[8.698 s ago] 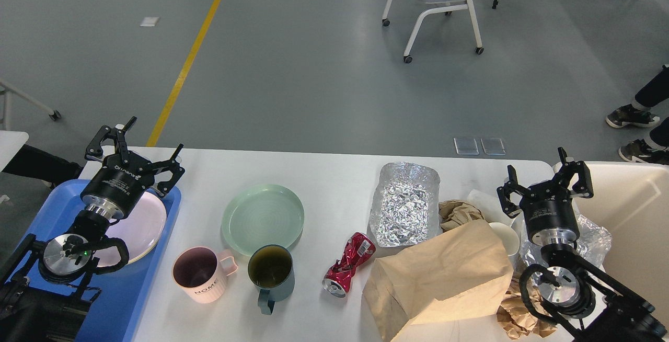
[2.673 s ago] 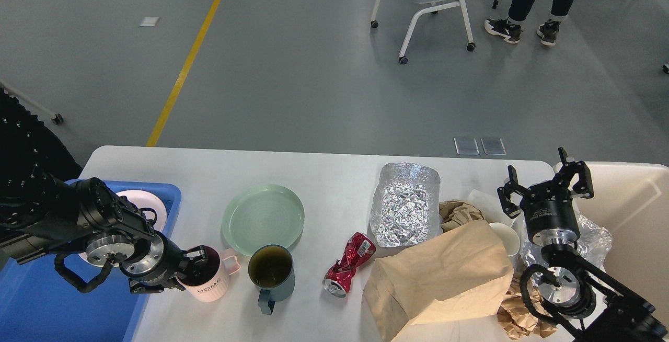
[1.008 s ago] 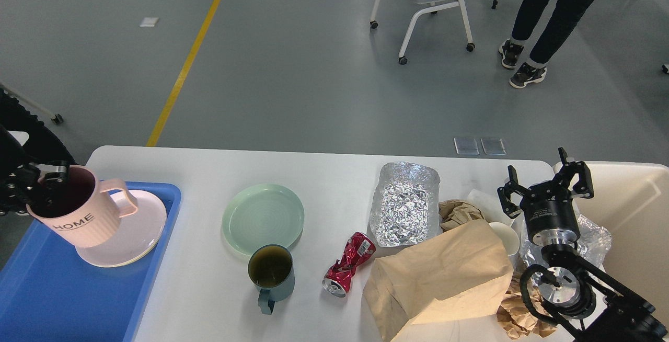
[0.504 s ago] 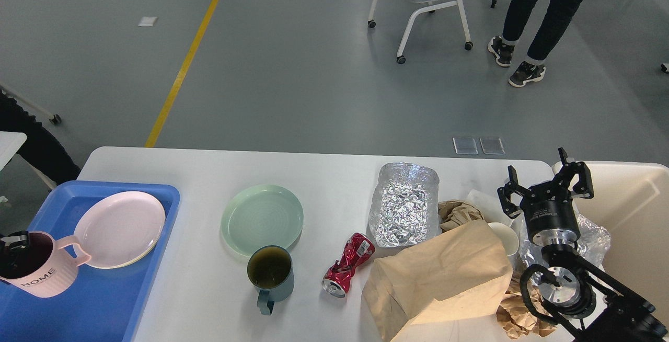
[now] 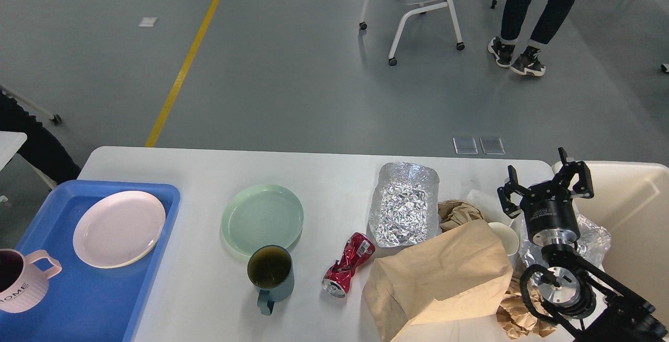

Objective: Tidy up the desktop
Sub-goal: 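Lift the pink mug and place it on the blue tray, then release the pink mug and withdraw the left gripper upward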

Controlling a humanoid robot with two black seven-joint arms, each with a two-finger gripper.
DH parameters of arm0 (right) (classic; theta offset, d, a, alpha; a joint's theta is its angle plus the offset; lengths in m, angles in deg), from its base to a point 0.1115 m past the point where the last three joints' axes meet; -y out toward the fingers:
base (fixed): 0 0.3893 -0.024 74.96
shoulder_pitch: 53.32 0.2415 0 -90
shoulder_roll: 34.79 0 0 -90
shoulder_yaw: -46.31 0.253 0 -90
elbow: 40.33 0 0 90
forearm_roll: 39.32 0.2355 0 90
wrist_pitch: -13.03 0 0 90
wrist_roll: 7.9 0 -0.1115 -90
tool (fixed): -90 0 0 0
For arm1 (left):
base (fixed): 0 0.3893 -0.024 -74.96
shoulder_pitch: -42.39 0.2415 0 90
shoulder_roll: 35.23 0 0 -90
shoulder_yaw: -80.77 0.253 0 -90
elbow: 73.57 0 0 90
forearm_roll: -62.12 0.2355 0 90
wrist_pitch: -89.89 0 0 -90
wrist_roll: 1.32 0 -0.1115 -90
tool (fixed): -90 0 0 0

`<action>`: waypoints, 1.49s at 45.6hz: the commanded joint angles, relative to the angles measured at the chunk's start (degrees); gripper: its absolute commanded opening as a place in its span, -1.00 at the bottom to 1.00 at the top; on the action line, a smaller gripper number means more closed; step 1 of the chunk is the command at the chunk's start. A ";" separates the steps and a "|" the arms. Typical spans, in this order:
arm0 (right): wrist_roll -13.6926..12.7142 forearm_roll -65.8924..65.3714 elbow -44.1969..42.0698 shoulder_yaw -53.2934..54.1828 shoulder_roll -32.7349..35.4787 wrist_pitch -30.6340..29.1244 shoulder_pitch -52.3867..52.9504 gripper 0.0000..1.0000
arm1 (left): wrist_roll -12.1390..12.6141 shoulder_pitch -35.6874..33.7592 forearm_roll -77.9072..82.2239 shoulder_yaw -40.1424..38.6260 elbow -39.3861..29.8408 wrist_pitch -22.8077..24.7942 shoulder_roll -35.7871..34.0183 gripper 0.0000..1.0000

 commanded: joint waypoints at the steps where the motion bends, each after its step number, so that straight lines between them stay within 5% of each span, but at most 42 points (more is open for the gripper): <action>1: 0.00 0.00 0.00 -0.01 -0.06 -0.08 0.07 1.00 | -0.02 1.18 0.42 -0.99 0.28 -0.20 0.02 -0.95; 17: 0.00 0.00 0.00 -0.01 0.03 0.01 0.07 1.00 | -0.02 2.94 0.25 -2.13 0.37 -0.46 -0.07 -0.84; 19: 0.00 0.00 0.00 -0.01 0.02 -0.08 0.07 1.00 | -0.02 2.94 -0.02 -2.48 0.37 -0.81 -0.07 -0.65; 24: 0.00 0.00 0.00 -0.01 0.03 -0.08 -0.02 1.00 | -0.19 2.94 -0.81 -2.74 0.29 -3.70 -0.07 0.39; 29: 0.00 0.00 0.00 -0.01 -0.06 -0.08 -0.02 1.00 | -0.19 3.02 -1.86 -2.74 -0.24 -5.12 -0.07 0.85; 47: 0.00 0.00 0.00 -0.01 0.03 -0.08 0.07 1.00 | -0.02 2.32 -2.66 -1.87 -4.28 -3.71 -3.32 0.88; 59: 0.00 0.00 0.00 -0.01 -0.06 -0.08 -0.02 1.00 | 0.07 -19.10 -3.53 13.50 -8.41 4.99 -4.20 0.89; 68: 0.00 0.00 0.00 -0.01 -0.06 -0.08 0.07 1.00 | 0.60 -37.47 -13.63 32.13 -12.28 4.99 4.22 0.90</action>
